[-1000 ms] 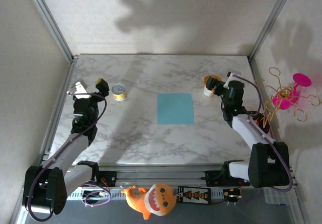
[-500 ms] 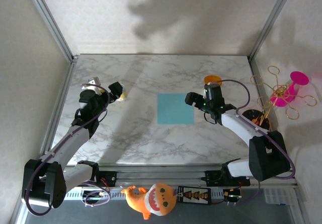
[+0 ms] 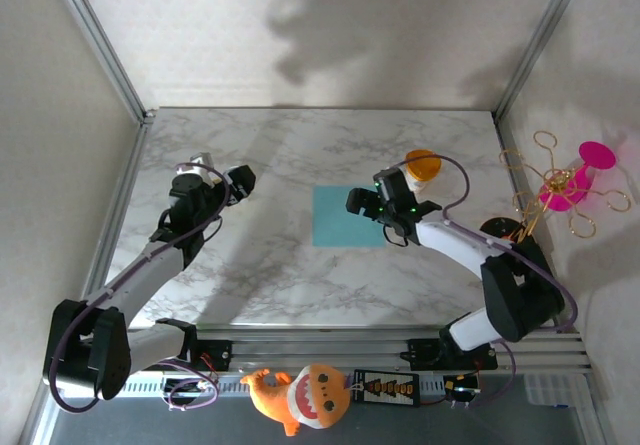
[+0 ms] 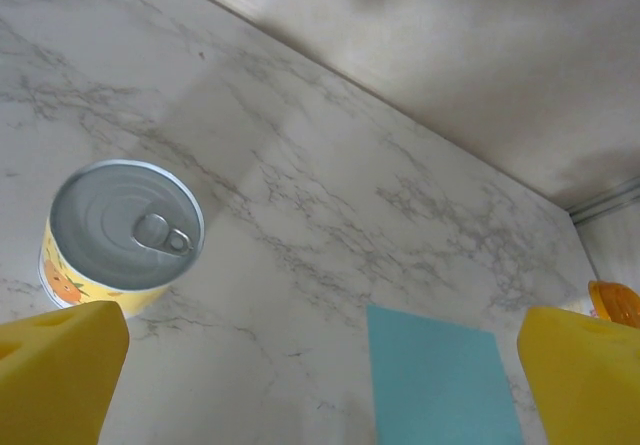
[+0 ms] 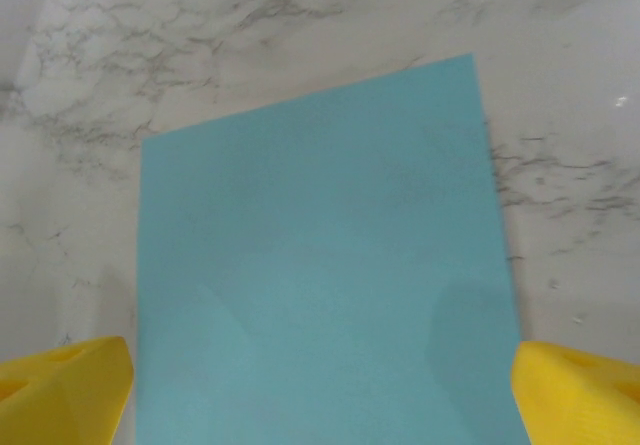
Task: Fold a paper plane with a square sheet of paper (pick it up from the middle)
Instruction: Move the square sheet of paper to the center of the table.
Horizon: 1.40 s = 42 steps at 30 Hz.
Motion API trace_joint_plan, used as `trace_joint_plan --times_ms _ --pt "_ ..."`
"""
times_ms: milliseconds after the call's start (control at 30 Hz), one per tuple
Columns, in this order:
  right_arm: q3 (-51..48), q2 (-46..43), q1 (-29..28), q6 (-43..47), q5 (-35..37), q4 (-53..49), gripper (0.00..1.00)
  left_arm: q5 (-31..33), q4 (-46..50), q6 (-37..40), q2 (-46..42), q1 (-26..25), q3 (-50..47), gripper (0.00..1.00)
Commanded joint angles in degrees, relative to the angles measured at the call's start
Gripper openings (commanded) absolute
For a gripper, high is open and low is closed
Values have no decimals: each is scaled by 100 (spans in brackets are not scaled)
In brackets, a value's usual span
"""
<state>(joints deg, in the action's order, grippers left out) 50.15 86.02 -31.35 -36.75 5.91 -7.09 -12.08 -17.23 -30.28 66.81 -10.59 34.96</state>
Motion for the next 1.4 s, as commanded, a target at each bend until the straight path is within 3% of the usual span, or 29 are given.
trace_joint_plan --times_ms 0,200,500,700,933,1167,1367 --pt "276 398 -33 -56 -74 -73 97 72 53 -78 73 -121 222 99" --pt "643 1121 -39 23 -531 -169 96 80 123 -129 283 -250 264 99" --pt "685 1533 -228 -260 -425 -399 94 92 372 -187 702 -372 500 99" --pt "645 1768 -811 -1226 -290 -442 93 135 691 -274 1073 -453 742 99" --pt "681 1518 -1341 -2264 -993 338 92 379 1074 -479 1266 -514 896 99" --pt "164 138 -683 -2009 -306 306 95 887 2171 -694 1604 -943 1407 99" --pt "-78 -145 -12 -758 -154 154 99 1879 3694 -980 2505 -2045 2393 99"
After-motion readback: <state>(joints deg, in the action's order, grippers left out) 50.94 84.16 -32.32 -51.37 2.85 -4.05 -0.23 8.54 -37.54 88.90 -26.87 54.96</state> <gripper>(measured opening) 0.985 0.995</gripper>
